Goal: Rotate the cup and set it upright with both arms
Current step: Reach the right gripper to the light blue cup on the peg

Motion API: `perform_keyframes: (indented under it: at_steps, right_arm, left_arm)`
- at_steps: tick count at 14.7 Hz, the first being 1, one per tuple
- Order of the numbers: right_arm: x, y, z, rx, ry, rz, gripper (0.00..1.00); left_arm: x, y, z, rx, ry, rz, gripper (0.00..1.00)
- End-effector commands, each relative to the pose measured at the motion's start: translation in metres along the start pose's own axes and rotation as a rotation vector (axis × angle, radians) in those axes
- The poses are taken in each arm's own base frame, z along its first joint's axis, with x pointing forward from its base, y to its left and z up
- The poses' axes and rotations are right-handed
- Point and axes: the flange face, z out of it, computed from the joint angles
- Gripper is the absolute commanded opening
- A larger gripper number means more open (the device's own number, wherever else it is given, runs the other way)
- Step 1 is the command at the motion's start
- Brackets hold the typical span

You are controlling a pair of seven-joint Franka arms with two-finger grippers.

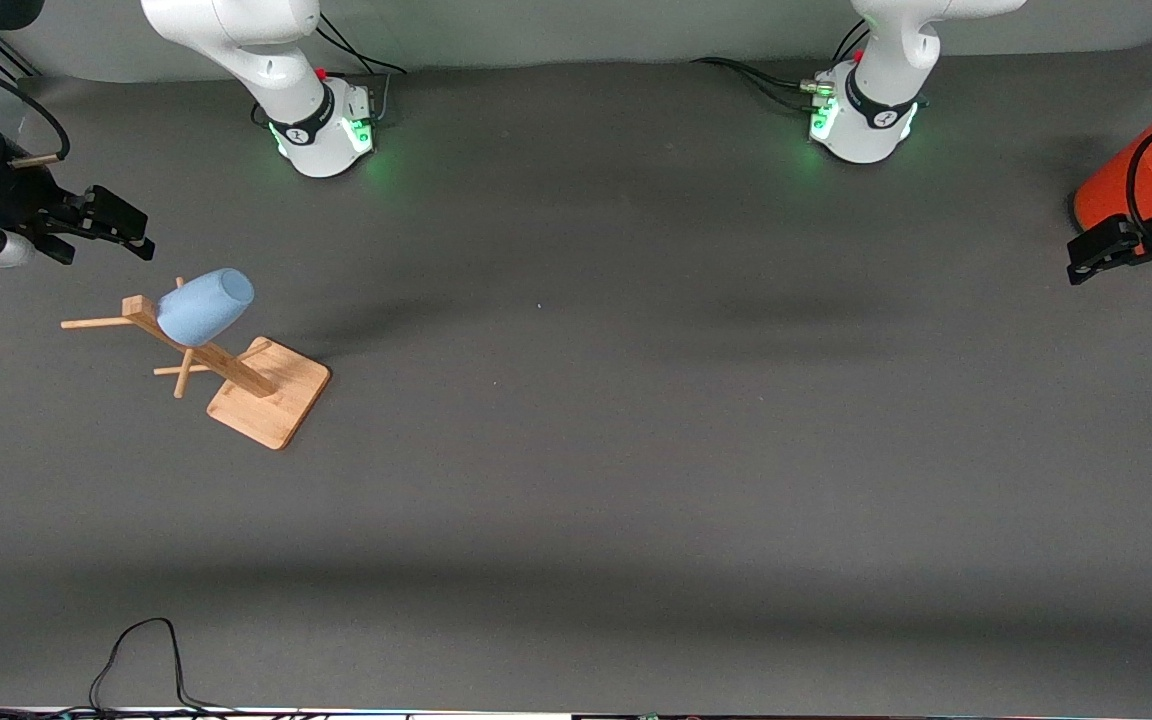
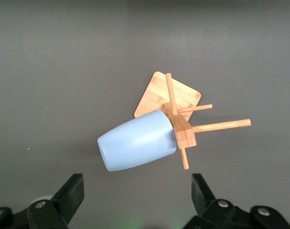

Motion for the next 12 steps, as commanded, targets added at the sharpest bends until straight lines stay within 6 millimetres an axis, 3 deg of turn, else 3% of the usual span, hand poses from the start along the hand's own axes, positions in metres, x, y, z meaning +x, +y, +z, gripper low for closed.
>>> perform_keyframes:
  at_steps: [1,5,6,10,12]
  right_arm:
    - [0.013,0.002,-0.006,-0.011,-0.002,0.014,1.00]
    - [0.022,0.006,-0.019,0.015,0.026,0.055,1.00]
    - [0.022,0.004,-0.017,0.022,0.021,0.131,1.00]
    - [0.014,-0.010,-0.014,0.144,-0.094,0.720,1.00]
    - [0.012,-0.012,-0.011,0.147,-0.127,0.918,1.00]
  left_arm:
    - [0.000,-0.001,-0.005,0.006,-0.006,0.014,1.00]
    - [0.001,0.000,-0.005,0.006,-0.006,0.015,1.00]
    - [0.001,0.000,-0.004,0.006,-0.008,0.015,1.00]
    - [0.002,0.000,-0.003,0.006,-0.009,0.016,1.00]
    - [0.002,0.000,-0.003,0.006,-0.011,0.016,1.00]
